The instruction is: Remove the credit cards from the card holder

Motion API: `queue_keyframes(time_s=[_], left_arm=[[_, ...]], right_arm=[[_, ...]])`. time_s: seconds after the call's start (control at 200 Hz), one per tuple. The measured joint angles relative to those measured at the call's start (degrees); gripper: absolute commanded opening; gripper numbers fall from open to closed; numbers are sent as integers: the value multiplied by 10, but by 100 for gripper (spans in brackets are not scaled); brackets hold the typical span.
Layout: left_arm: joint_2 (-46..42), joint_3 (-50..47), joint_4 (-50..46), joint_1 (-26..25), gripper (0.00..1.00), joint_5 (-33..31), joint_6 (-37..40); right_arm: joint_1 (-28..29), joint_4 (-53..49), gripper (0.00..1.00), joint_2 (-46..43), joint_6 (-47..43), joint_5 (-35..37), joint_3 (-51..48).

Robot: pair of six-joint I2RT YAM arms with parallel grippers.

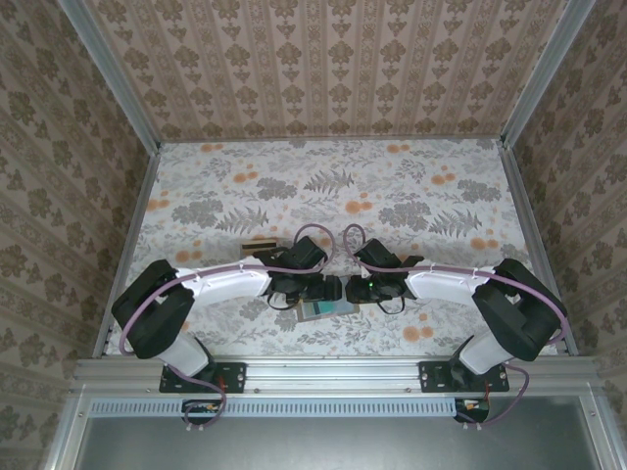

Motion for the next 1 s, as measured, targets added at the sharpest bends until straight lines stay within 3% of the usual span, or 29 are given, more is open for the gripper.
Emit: queue_keyframes(time_s=[0.18,0.71,0.885,1.0], left_arm=[[0,23,-5,-7,92,0,11],[27,65,-23,-9,84,9,36],[9,46,-21,0,76,-6,31],[-27,11,-24,14,64,-20,20]], right_arm=[[0,0,31,0,0,0,0],[1,-27,36,-59,4,31,-20],[1,-49,37,-80,3,35,-14],[1,-57,37,-85,3,34,4]])
